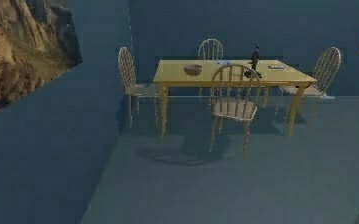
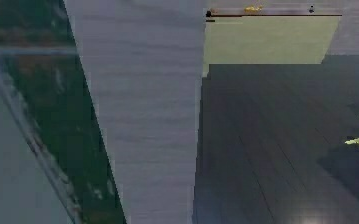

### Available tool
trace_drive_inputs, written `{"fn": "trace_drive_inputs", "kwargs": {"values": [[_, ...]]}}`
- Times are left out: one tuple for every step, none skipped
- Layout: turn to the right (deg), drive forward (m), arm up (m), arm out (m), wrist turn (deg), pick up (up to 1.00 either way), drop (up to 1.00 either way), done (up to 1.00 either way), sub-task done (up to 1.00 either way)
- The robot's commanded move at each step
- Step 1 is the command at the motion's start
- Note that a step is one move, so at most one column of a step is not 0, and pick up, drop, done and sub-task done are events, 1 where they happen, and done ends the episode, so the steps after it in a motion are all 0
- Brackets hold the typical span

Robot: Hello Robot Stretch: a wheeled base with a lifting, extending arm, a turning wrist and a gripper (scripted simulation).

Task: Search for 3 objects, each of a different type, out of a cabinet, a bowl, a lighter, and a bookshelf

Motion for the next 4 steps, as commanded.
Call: {"fn": "trace_drive_inputs", "kwargs": {"values": [[0.0,0.25,0.0,0.0,0.0,0.0,0.0,0.0,0.0],[0.0,1.0,0.0,0.0,0.0,0.0,0.0,0.0,0.0],[-3.0,0.0,0.0,0.0,0.0,0.0,0.0,0.0,0.0],[0.0,0.25,0.0,0.0,0.0,0.0,0.0,0.0,0.0]]}}
